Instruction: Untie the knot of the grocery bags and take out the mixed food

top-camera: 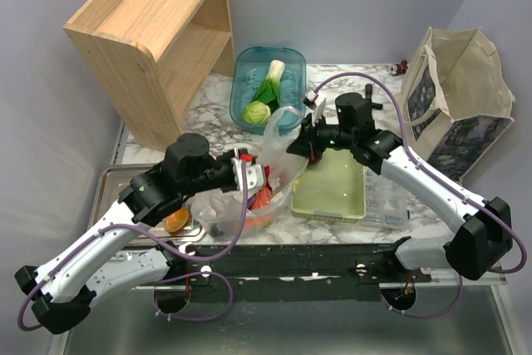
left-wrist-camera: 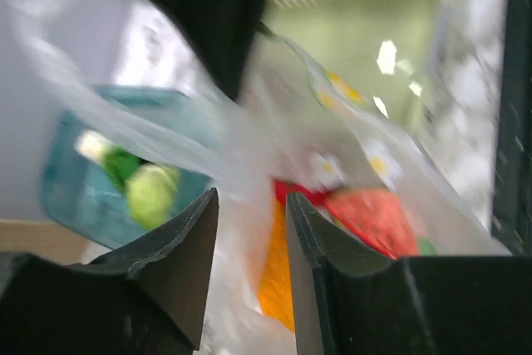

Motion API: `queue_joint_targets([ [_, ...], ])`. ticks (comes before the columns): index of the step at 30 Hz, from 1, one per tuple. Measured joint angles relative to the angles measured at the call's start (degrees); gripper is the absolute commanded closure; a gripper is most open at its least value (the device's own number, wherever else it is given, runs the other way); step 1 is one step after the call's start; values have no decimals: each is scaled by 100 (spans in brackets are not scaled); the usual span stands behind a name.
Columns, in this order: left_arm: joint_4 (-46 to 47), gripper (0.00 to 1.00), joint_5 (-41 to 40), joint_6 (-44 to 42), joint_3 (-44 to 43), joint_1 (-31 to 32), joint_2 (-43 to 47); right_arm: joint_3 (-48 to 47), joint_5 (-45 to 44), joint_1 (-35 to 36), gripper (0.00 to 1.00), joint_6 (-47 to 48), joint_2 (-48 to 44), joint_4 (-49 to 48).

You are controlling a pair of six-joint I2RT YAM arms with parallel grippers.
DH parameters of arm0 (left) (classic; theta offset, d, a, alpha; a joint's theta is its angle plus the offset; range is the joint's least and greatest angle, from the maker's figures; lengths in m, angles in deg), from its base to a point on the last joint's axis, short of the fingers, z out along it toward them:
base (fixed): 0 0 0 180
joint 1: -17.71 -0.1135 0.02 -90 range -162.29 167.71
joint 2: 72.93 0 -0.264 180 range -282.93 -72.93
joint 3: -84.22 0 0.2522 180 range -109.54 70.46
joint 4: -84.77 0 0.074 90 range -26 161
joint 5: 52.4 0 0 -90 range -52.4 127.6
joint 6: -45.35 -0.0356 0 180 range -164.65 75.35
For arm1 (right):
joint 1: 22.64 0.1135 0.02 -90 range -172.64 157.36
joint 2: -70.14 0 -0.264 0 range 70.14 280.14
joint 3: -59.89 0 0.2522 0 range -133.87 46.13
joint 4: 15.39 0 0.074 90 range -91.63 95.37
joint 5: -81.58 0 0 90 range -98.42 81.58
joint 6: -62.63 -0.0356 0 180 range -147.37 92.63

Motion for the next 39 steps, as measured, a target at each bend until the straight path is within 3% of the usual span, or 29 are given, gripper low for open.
queue_joint_targets([
  [6, -776, 64, 310, -839, 1718, -122, 420, 0, 125, 0, 99, -9, -98, 55],
  [12, -1104, 49, 188, -1316, 2874, -138, 247, 0, 326, 0, 99, 160, -308, 560],
  [14, -933, 42, 131, -1403, 2955, -138, 321, 0, 350, 0, 99, 313, -428, 767],
  [21, 507, 37, 52, -1639, 3042, -138, 203, 83, 337, 0, 99, 669, -669, 1093],
  [27, 1674, 30, 57, -1777, 2905, -140, -907, 201, 166, 0, 99, 826, -710, 1154],
  [33, 2236, 18, 55, -1849, 2583, -151, -1840, 208, -33, 0, 99, 898, -721, 1156],
  [39, 2415, 15, 68, -2055, 2253, -153, -2518, 208, -98, 0, 99, 916, -721, 1154],
])
